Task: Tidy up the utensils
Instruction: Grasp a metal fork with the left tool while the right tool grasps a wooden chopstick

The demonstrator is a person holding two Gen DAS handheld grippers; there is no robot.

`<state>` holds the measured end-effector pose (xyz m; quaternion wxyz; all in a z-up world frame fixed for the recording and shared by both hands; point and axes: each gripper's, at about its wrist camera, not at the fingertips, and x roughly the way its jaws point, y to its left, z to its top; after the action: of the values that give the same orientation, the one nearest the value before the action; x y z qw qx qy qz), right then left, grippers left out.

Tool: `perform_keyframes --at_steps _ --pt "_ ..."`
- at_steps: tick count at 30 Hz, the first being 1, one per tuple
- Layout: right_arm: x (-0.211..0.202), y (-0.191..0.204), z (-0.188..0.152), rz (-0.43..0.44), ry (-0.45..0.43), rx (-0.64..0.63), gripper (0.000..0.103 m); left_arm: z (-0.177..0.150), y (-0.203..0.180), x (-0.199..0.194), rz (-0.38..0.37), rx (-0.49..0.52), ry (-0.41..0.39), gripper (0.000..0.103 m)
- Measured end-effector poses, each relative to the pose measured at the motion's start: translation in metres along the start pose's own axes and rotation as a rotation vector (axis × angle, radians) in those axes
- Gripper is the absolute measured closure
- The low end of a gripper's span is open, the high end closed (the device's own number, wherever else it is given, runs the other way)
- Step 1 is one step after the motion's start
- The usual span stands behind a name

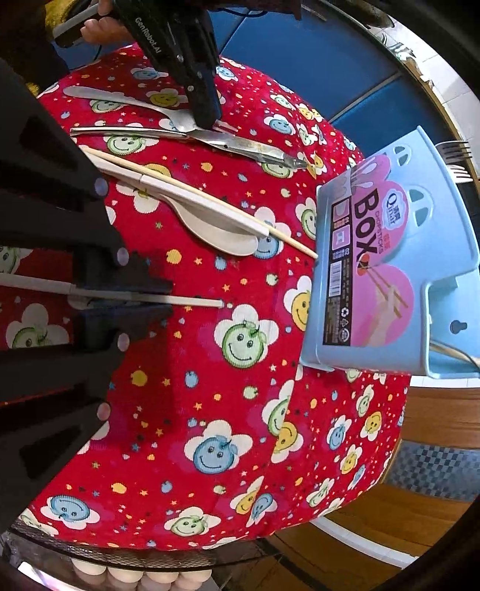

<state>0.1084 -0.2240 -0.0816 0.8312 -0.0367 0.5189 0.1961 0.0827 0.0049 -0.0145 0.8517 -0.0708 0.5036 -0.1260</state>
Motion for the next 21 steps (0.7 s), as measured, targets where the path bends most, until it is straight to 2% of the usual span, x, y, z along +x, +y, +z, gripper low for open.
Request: perform_keyframes --at_steps 3,11,15,21 --pt "-0.001 0.0 -0.001 0.007 -0.001 0.0 0.095 -0.001 -0.002 0.002 0.014 0.008 0.01 0.098" --pt "0.0 -0.005 -0.003 0.033 -0.008 0.015 0.095 -0.001 0.0 0.004 0.01 -0.045 0.011 0.096" --pt "0.001 -0.005 -0.003 0.031 -0.011 0.009 0.095 -0.003 0.0 0.008 -0.032 -0.075 0.037 0.085" --pt "0.0 -0.003 -0.002 0.021 -0.02 0.001 0.095 -0.006 -0.012 0.007 0.008 0.001 0.024 0.085"
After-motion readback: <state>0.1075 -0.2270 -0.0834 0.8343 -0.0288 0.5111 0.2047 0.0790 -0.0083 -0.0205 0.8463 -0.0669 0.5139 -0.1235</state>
